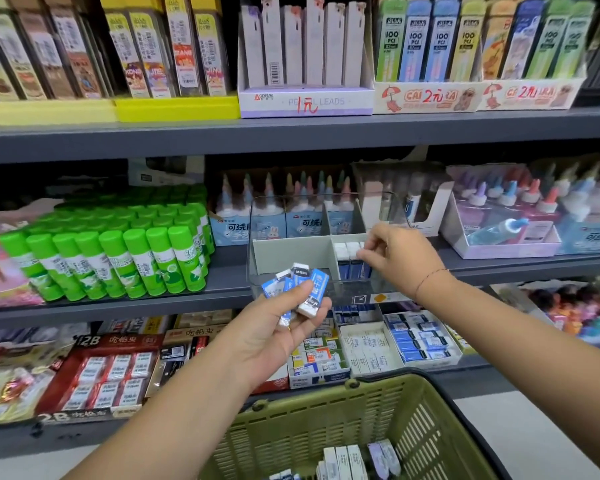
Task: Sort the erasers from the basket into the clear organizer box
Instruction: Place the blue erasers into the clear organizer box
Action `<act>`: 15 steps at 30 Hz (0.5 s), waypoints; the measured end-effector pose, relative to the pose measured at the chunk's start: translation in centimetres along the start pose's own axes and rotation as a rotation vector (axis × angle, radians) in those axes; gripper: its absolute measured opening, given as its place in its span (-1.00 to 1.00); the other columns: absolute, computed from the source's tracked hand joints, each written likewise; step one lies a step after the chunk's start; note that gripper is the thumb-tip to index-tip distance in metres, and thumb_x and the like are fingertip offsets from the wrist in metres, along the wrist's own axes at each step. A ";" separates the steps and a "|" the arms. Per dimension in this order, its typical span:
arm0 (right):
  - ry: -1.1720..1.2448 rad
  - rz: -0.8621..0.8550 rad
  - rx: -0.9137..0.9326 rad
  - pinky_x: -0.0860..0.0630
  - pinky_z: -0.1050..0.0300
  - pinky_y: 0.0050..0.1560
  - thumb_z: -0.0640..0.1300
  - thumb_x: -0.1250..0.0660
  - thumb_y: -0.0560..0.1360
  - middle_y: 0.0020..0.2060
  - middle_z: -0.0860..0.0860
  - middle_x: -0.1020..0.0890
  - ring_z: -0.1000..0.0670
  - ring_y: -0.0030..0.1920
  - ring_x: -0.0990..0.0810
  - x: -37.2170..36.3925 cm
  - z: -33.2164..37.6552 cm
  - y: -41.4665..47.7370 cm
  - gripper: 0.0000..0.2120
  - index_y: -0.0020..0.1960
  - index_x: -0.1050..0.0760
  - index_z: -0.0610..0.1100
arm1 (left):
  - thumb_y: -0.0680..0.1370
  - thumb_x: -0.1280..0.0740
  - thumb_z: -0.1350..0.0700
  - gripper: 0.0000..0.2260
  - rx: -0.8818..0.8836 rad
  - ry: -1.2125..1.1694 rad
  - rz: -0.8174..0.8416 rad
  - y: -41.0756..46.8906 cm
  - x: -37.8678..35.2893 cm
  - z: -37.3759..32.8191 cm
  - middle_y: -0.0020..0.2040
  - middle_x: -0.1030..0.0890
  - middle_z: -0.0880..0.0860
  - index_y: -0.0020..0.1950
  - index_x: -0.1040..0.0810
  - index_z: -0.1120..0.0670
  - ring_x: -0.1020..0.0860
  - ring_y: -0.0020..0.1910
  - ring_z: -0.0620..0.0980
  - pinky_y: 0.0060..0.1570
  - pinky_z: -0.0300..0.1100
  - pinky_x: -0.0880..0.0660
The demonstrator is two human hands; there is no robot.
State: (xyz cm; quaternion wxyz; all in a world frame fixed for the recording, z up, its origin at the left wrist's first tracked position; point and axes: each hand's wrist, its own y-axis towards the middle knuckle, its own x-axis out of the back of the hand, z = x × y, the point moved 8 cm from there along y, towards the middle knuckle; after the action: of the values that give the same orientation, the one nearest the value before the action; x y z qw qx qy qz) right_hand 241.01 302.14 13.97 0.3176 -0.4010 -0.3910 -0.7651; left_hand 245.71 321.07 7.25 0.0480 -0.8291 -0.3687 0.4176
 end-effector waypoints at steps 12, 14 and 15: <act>1.241 0.516 -0.395 -0.45 0.24 -0.25 -0.24 -0.34 0.49 -0.36 -0.03 -0.60 0.09 -0.36 -0.52 -5.4 5.9 -6.4 -0.88 -0.23 -0.52 -0.15 | 0.30 -0.46 0.25 -0.69 -0.035 0.028 -0.012 0.3 0.3 0.5 -0.13 -0.69 0.23 0.02 -0.58 0.26 -0.69 -0.23 0.08 -0.33 -0.16 -0.61; 1.321 0.459 -0.399 -0.58 0.16 -0.12 -0.25 -0.29 0.53 -0.31 -0.08 -0.66 0.02 -0.27 -0.63 -4.4 5.3 -5.5 -0.85 -0.21 -0.53 -0.20 | 0.40 -0.43 0.27 -0.78 -0.034 0.018 -0.034 0.4 0.7 0.4 -0.19 -0.68 0.24 0.02 -0.55 0.27 -0.68 -0.29 0.09 -0.37 -0.18 -0.60; 1.343 0.407 -0.410 -0.63 0.14 -0.12 -0.25 -0.26 0.55 -0.26 -0.14 -0.67 -0.03 -0.23 -0.66 -3.8 4.6 -4.9 -0.88 -0.14 -0.51 -0.26 | 0.46 -0.39 0.28 -0.83 -0.037 0.012 -0.051 0.5 0.9 0.3 -0.22 -0.67 0.23 0.02 -0.54 0.28 -0.67 -0.32 0.08 -0.39 -0.18 -0.59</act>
State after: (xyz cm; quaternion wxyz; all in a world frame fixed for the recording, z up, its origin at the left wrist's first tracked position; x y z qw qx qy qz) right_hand 240.62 309.13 10.75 0.5435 0.0384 0.1217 -0.8297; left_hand 246.13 321.26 6.28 0.0453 -0.8227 -0.3972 0.4043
